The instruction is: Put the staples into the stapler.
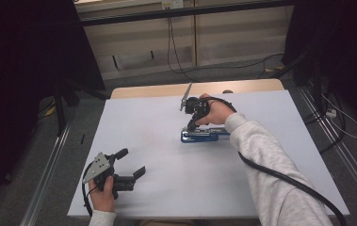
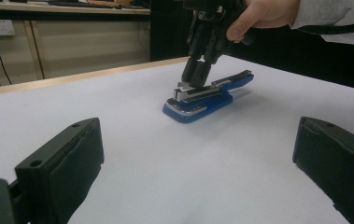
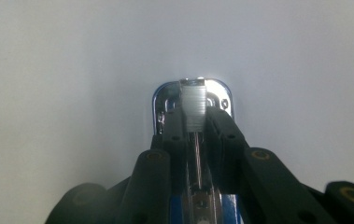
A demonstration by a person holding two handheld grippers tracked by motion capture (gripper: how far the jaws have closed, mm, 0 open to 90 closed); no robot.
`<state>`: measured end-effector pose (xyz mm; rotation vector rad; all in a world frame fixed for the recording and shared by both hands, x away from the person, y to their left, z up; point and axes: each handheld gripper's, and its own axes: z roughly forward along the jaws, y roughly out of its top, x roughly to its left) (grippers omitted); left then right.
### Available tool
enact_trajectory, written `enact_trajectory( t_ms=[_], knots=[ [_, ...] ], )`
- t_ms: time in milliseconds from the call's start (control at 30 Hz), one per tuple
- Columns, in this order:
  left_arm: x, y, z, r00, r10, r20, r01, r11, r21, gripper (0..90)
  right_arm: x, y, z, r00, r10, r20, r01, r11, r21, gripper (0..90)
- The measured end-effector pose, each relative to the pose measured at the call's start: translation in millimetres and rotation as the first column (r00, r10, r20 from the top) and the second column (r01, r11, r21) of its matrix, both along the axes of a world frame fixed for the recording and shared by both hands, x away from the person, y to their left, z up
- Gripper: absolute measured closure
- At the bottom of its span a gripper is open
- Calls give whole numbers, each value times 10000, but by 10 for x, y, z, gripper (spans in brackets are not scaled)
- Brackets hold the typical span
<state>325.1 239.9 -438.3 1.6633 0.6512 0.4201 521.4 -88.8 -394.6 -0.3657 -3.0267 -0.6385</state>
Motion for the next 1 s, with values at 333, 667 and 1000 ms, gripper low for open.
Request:
enact_trajectory(
  t_ms=[333, 667, 1000],
  knots=[
    [-2, -8, -6, 9999, -42, -134, 42, 10000, -41, 19, 9, 4, -4, 10000, 52, 29, -51, 10000, -23, 786],
    [1, -5, -2, 10000, -76, -40, 76, 10000, 51, 19, 17, 6, -28, 9999, 154, -20, -154, 9998, -96, 786],
    [0, -7, -5, 9999, -50, -108, 51, 10000, 14, 19, 18, 31, -30, 9999, 141, 8, -140, 9998, -169, 786]
  ],
)
